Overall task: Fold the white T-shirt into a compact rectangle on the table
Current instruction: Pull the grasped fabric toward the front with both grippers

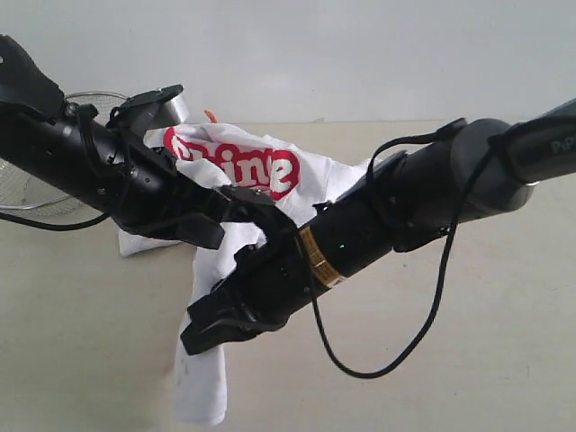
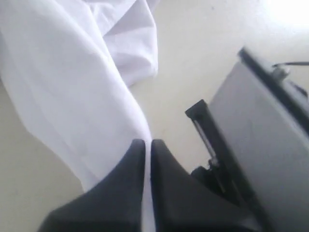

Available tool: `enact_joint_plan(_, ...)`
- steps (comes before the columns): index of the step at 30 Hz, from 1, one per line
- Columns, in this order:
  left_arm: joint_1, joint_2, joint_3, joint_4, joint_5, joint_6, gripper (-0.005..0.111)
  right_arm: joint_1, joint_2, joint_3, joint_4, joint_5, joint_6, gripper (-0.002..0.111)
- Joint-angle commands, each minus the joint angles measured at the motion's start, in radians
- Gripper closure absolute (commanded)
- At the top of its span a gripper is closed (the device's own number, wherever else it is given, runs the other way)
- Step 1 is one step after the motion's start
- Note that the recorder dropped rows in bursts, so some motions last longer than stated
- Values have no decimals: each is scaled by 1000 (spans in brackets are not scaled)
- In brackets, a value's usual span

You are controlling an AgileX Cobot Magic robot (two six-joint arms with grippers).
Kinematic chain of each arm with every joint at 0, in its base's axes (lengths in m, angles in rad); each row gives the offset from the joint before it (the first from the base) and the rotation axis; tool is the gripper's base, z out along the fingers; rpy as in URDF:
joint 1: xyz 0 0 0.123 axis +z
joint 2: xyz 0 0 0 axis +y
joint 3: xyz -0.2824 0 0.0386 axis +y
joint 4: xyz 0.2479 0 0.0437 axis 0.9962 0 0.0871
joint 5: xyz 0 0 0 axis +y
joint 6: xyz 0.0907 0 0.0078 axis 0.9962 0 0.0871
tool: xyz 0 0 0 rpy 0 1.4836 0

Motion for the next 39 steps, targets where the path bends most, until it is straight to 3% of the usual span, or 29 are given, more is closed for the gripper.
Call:
enact_joint_plan(1,-4,-12,4,57,21,-32,102,66,-12,4,-3,60,-10,99)
enact_joint_plan(3,-4,-12,6,71,21,-40,102,73,-12,4,-3,57,-11,84)
enact_joint_plan(4,-4,-12,6,88,19,-47,102,73,-12,4,-3,57,-5,63)
enact_joint_plan(6,-4,-5,6,93,19,-48,102,73,-12,4,-3,45,15,37)
enact_joint_plan(7,-4,-1,6,93,19,-48,102,73,-12,4,-3,41,34,40)
enact_joint_plan(10,-4,37,6,93,23,-48,102,66,-12,4,-3,28,36,67)
enact_joint_plan(13,-4,52,6,93,68,-53,102,55,-12,4,-3,27,50,76)
enact_joint_plan(16,-4,25,6,89,41,-71,102,21,-12,4,-3,49,60,75)
enact_joint_plan(20,-4,6,6,82,31,-99,102,-49,-12,4,-3,8,97,48)
enact_joint_plan(23,-4,4,6,77,35,-99,102,-87,-12,4,-3,-23,113,47)
enact_joint_plan(34,-4,4,6,35,41,-94,102,-186,-12,4,-3,-95,116,71)
enact_joint_plan(39,-4,4,6,32,55,-92,102,-211,-12,4,-3,-116,111,89)
